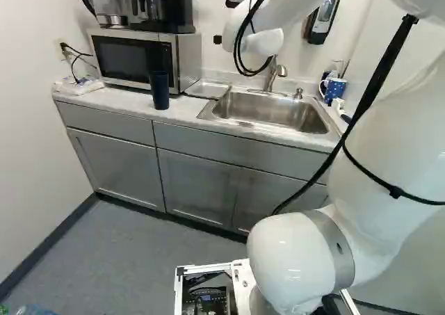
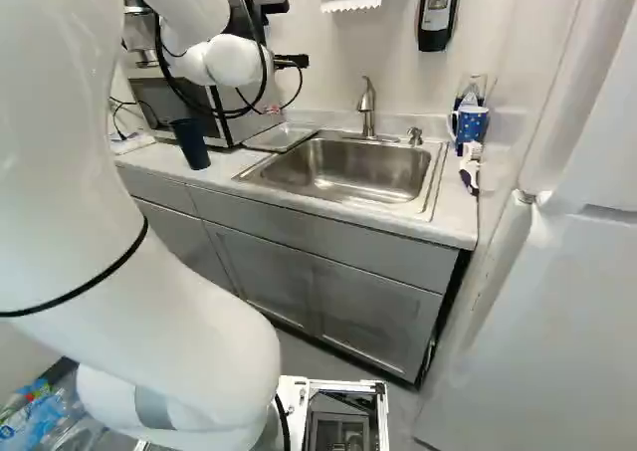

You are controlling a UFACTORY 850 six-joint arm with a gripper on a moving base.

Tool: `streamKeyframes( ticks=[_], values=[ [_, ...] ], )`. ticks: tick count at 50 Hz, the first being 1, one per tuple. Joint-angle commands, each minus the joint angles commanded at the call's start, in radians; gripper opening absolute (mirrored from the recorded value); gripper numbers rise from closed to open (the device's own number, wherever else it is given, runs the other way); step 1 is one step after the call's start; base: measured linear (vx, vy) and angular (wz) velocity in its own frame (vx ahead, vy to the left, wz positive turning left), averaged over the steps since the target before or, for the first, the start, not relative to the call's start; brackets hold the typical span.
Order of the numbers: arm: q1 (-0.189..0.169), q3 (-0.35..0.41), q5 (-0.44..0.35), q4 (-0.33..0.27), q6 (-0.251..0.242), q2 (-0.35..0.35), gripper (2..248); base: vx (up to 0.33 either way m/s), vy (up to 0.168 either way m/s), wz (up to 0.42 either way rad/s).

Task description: Rinse the cup and place it in the tray

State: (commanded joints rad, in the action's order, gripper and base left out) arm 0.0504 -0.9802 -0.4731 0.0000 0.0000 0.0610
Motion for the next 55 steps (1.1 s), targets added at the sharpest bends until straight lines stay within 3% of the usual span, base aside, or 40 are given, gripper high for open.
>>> streamKeyframes(
  ticks=[27, 55],
  values=[
    [0.0, 0.0, 0.0, 0.0, 0.0, 0.0, 247, 0.069, -0.075, 0.012],
    [0.0, -0.002, 0.0, 0.0, 0.0, -0.002, 247, 0.003, -0.003, -0.001]
  ],
)
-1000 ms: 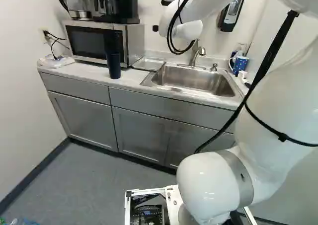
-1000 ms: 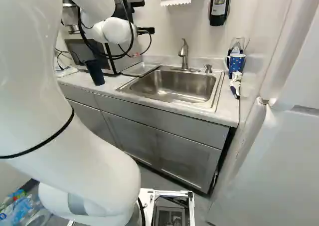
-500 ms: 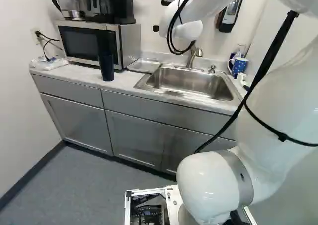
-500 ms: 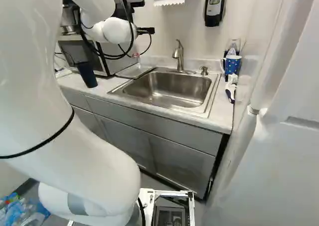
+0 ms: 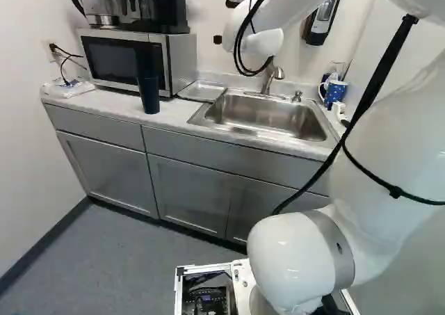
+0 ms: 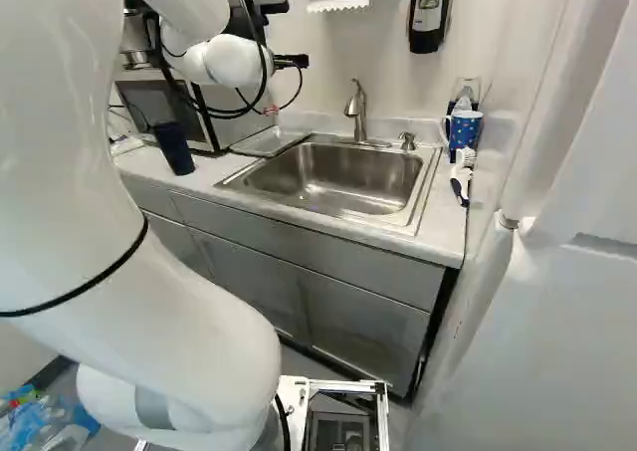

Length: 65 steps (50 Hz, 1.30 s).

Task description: Rinse the cup and place it in the tray

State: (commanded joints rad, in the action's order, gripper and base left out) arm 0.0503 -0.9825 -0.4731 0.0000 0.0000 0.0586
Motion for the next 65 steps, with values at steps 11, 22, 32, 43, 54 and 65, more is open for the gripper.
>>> streamKeyframes(
  ticks=[11, 22, 32, 43, 54, 65],
  values=[
    [-0.001, -0.025, 0.006, 0.001, 0.0, -0.025, 247, 0.0, 0.0, 0.0],
    [-0.007, -0.059, 0.033, 0.013, 0.0, -0.06, 247, 0.0, 0.0, 0.0],
    [-0.014, -0.092, 0.048, 0.031, 0.0, -0.093, 247, 0.0, 0.0, 0.0],
    [-0.025, -0.12, 0.07, 0.052, 0.0, -0.12, 247, 0.0, 0.0, 0.0],
    [-0.039, -0.146, 0.106, 0.07, 0.0, -0.145, 247, 0.0, 0.0, 0.0],
    [-0.056, -0.171, 0.14, 0.071, 0.0, -0.169, 247, 0.0, 0.0, 0.0]
  ],
)
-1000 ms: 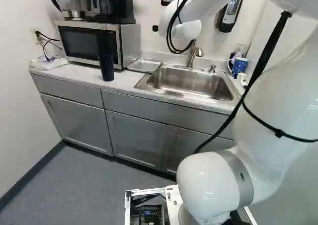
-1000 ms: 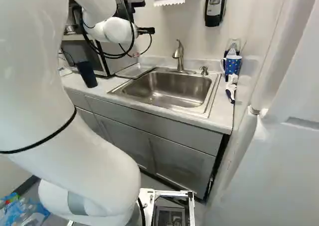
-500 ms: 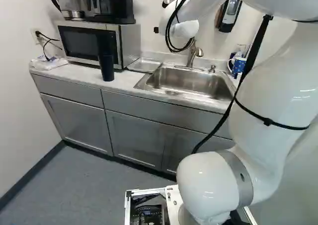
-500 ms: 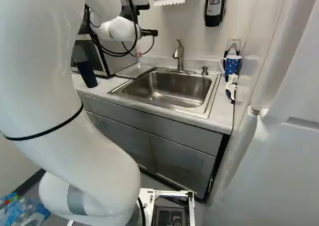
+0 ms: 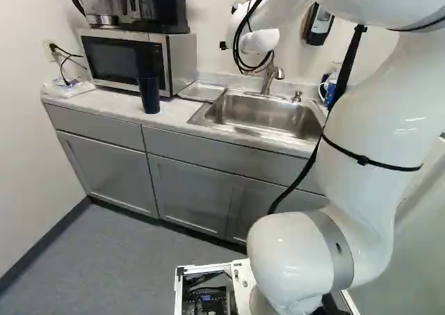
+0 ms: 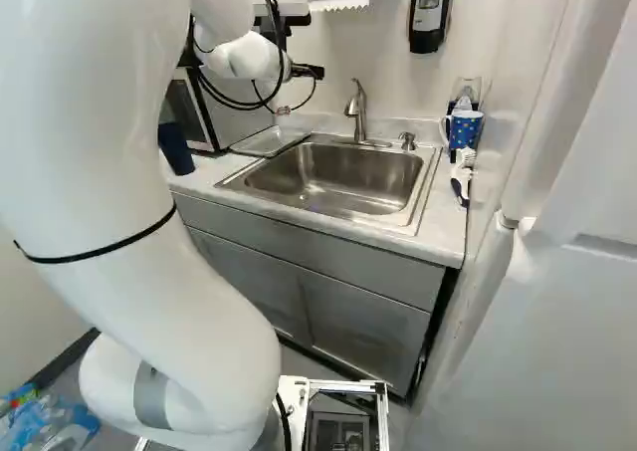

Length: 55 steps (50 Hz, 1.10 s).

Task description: Rinse the cup and place it in the tray

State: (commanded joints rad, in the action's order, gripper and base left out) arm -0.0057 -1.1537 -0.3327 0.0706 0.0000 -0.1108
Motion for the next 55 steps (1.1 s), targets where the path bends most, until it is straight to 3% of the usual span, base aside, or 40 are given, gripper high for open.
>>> streamKeyframes(
  ticks=[55],
  values=[
    [-0.105, -0.102, 0.121, -0.035, 0.0, -0.095, 247, 0.0, 0.0, 0.0]
  ],
)
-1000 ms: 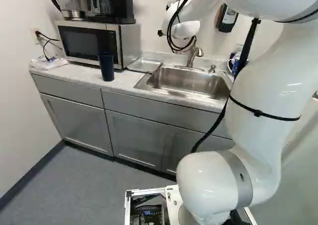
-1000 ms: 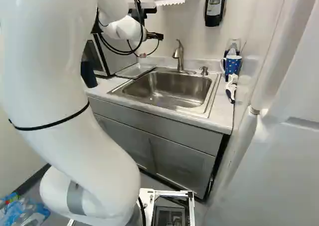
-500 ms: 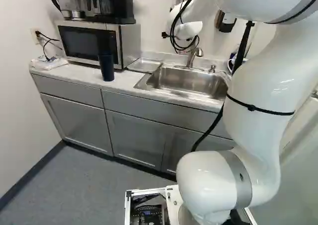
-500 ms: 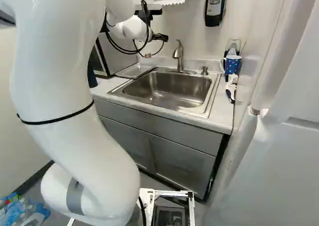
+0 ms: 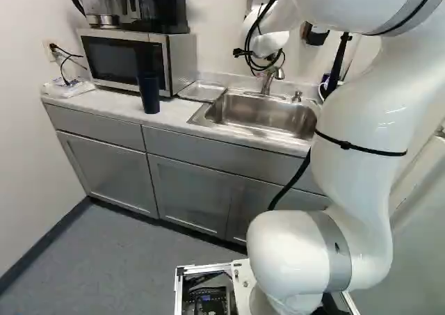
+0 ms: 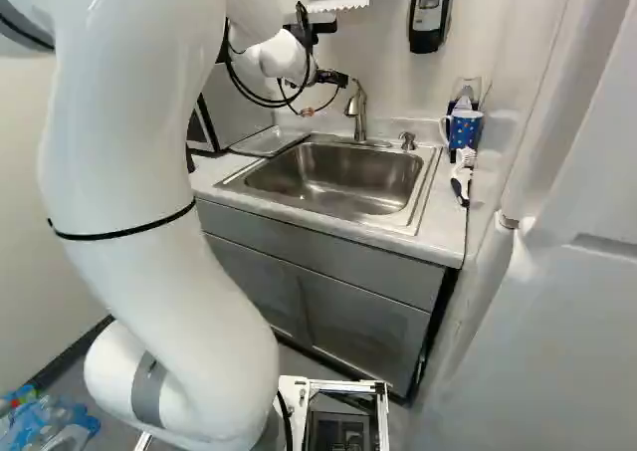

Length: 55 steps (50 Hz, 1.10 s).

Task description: Rinse the cup and place it in the tray

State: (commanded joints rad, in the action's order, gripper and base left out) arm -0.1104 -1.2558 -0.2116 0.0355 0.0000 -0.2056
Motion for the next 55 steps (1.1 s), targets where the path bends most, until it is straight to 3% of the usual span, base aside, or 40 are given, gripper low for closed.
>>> streamKeyframes(
  ticks=[24, 55],
  values=[
    [-0.047, -0.045, 0.049, -0.015, 0.0, -0.04, 247, 0.0, 0.0, 0.0],
    [-0.048, -0.047, 0.016, -0.015, 0.0, -0.042, 247, 0.0, 0.0, 0.0]
  ],
)
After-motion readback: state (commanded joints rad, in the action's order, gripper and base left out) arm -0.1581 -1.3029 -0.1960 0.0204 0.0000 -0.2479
